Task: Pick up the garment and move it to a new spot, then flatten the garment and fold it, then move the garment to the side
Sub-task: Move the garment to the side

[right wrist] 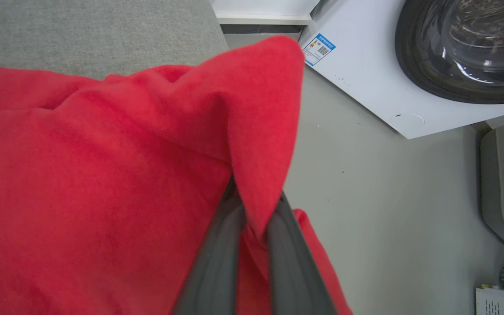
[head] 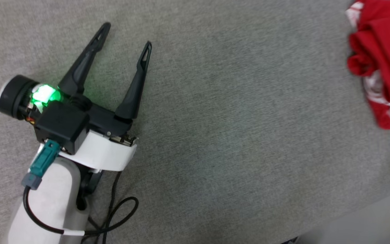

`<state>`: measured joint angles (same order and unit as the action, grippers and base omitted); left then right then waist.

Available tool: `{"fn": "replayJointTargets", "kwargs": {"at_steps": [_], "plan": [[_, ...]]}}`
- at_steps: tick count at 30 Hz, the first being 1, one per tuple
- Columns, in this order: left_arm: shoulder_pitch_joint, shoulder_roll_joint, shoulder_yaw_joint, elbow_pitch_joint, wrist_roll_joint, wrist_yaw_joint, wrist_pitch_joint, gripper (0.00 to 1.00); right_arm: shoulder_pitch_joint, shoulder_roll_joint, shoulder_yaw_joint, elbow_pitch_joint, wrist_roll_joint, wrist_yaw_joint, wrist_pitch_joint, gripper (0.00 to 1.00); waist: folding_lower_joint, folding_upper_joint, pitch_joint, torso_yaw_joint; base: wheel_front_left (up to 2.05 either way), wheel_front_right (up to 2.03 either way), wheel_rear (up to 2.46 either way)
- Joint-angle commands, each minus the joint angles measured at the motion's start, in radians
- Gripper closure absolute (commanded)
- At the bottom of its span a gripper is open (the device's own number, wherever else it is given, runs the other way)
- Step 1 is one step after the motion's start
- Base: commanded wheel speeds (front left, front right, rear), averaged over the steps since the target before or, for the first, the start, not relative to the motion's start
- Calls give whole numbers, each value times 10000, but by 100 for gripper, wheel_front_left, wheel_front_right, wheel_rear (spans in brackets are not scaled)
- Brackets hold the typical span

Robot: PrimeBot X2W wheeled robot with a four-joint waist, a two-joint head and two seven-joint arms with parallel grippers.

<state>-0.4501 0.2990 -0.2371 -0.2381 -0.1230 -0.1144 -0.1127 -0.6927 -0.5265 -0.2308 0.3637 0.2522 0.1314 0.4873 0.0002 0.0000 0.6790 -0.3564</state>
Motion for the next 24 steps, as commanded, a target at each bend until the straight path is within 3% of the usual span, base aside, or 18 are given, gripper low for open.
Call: {"fn": "replayJointTargets", "kwargs": {"at_steps": [1,5,7,8,17,24], "plan": [[-194,63,-55,-78,15,-28,22,0,-393,-123,-169,282,-199,-15,-332,100,-2,0,388,149,0,0,0],[-374,116,-137,-126,-25,-43,72,0,-898,21,-484,1209,-695,-15,-920,100,-2,0,635,296,0,0,0],[-388,128,-147,-91,-55,-33,46,0,-1129,207,-609,1594,-839,-15,-1266,60,-2,0,676,370,0,0,0],[-381,134,-155,-61,-76,-25,26,0,-1203,238,-665,1785,-991,-15,-1440,0,-2,0,680,418,0,0,0],[-211,-80,-165,297,-259,158,-384,0,-1523,397,-1428,2488,-1925,-15,-3448,0,-2,0,167,829,0,0,0],[431,-504,-119,1118,-646,466,-980,0,-865,484,-1900,2534,-2119,-15,-5179,0,-2,0,-1183,1400,0,0,0]]}}
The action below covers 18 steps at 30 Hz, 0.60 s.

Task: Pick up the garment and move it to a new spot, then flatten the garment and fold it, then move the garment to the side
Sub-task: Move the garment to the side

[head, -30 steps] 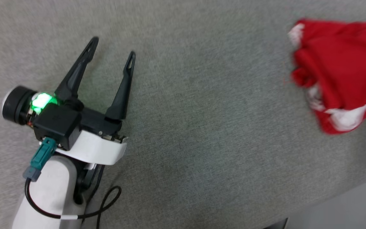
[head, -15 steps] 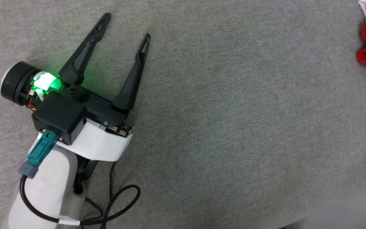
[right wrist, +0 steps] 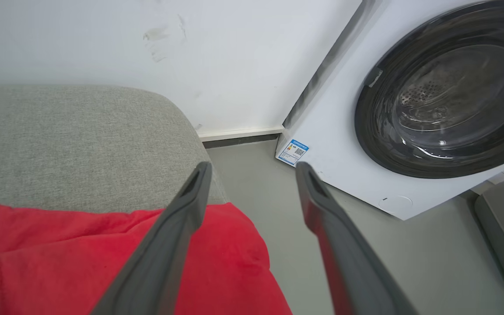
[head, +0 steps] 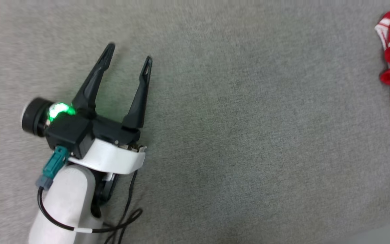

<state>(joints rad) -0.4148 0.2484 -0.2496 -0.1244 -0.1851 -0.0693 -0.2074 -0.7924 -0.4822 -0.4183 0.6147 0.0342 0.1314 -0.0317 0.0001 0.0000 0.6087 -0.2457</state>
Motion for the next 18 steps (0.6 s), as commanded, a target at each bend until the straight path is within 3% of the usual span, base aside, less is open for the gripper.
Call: {"fn": "replayJointTargets", "kwargs": {"at_steps": [1,9,18], "plan": [[214,-73,56,88,-87,93,-108,0,281,85,6,41,113,-15,-89,0,-1,0,-680,368,0,0,0],[1386,-543,503,862,-562,689,-447,0,1959,834,450,-761,557,-14,-1014,0,-1,0,-2151,1055,0,0,0],[2470,-924,1000,1715,-1201,958,-547,0,4292,2292,1075,-2481,346,-14,-1085,0,-1,0,-3605,1791,0,0,0]]}}
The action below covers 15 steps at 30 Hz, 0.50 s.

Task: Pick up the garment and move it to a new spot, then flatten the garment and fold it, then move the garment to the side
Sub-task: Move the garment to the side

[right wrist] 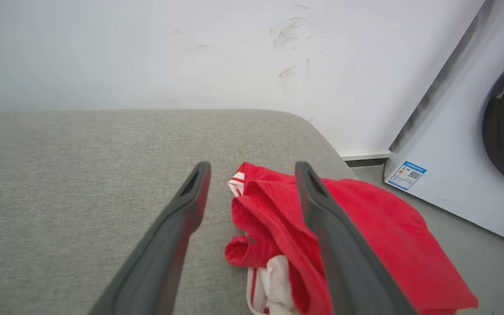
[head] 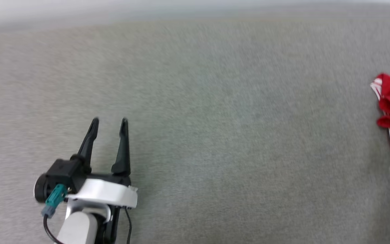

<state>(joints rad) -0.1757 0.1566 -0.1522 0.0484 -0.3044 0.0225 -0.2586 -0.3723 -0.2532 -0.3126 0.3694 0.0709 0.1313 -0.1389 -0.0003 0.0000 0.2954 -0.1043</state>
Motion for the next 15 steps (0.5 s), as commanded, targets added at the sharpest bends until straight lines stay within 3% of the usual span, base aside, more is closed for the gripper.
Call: {"fn": "replayJointTargets", "kwargs": {"at_steps": [1,7,15], "plan": [[185,-17,80,75,-42,44,-44,0,354,208,87,-242,-27,-12,17,0,3,0,-626,460,0,0,0],[749,-69,467,509,-135,219,-71,0,1821,1235,799,-1744,-60,-12,301,0,3,0,-1408,926,0,0,0],[1484,148,934,914,-42,27,-70,0,3499,1817,1721,-3499,225,-12,806,0,3,0,-2356,1254,0,0,0]]}}
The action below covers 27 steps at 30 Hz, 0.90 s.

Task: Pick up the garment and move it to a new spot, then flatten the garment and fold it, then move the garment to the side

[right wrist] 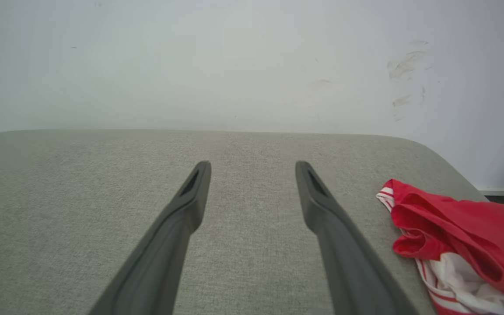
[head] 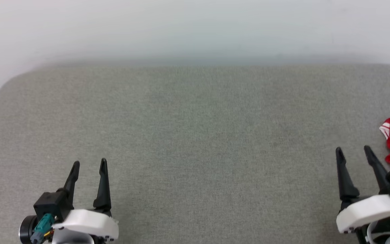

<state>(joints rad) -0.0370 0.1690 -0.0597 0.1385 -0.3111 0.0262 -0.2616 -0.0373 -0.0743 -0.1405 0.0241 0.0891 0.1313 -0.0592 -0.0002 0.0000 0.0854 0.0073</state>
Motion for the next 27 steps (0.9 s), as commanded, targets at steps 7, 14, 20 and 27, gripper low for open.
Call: {"fn": "replayJointTargets", "kwargs": {"at_steps": [7,14,20,27], "plan": [[707,52,24,238,245,-242,-38,0,1391,219,435,-1259,156,-10,384,0,2,0,-884,26,0,0,0],[1093,-68,32,223,375,-344,-33,0,2222,248,642,-2072,295,-10,683,0,2,0,-1220,-44,0,0,0],[1165,-140,41,346,407,-428,-33,0,2452,252,681,-2321,408,-10,816,0,2,0,-1347,-37,0,0,0],[1017,-217,40,443,467,-503,-34,0,2400,254,702,-2367,437,-10,872,0,2,0,-1320,12,0,0,0]]}}
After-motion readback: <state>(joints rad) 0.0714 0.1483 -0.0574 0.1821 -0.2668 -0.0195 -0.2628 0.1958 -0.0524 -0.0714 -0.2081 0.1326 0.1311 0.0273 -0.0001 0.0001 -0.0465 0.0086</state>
